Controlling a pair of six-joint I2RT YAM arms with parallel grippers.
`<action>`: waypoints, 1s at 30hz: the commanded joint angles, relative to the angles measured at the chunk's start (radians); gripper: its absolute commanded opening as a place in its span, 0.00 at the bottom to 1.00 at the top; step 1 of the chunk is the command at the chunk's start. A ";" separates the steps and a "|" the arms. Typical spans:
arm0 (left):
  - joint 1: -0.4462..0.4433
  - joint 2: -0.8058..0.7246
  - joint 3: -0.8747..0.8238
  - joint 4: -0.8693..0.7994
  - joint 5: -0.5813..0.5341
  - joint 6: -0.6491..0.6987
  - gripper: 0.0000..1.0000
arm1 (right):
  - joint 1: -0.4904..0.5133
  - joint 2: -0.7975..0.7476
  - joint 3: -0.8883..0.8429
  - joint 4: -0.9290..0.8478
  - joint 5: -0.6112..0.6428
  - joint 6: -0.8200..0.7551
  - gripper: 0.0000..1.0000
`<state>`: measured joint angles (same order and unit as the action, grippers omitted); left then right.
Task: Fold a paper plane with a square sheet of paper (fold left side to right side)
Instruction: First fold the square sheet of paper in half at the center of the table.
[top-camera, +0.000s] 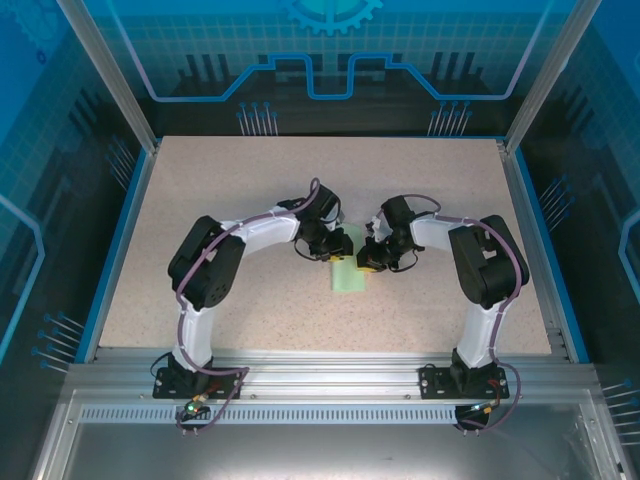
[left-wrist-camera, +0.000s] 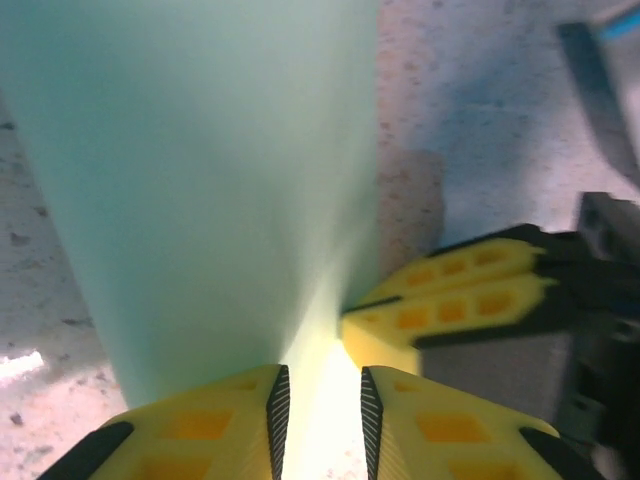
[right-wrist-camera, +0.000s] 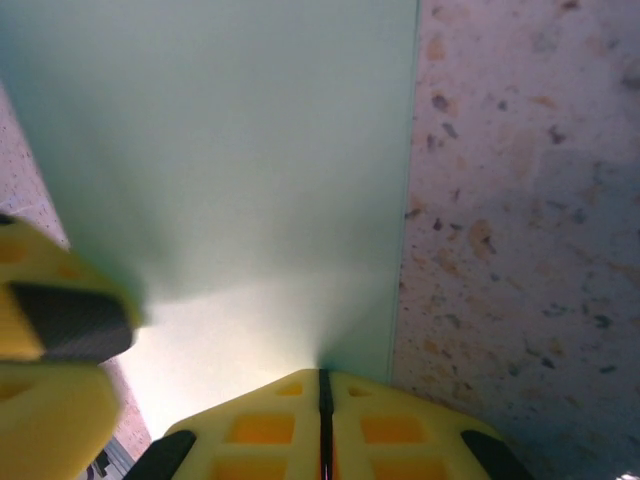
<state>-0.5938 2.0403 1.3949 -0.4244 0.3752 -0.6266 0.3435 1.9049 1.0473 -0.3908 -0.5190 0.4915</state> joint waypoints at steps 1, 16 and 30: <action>-0.001 0.037 -0.001 -0.045 -0.050 0.019 0.27 | 0.008 0.045 -0.017 -0.069 0.129 -0.013 0.09; 0.069 0.019 -0.146 -0.007 -0.087 0.020 0.27 | 0.006 0.058 -0.018 -0.097 0.165 -0.030 0.09; 0.119 -0.156 -0.217 0.042 -0.015 0.068 0.27 | 0.004 0.056 -0.020 -0.090 0.153 -0.030 0.09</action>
<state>-0.4789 1.9442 1.1900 -0.3618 0.3553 -0.5926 0.3466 1.9053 1.0534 -0.4026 -0.5053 0.4698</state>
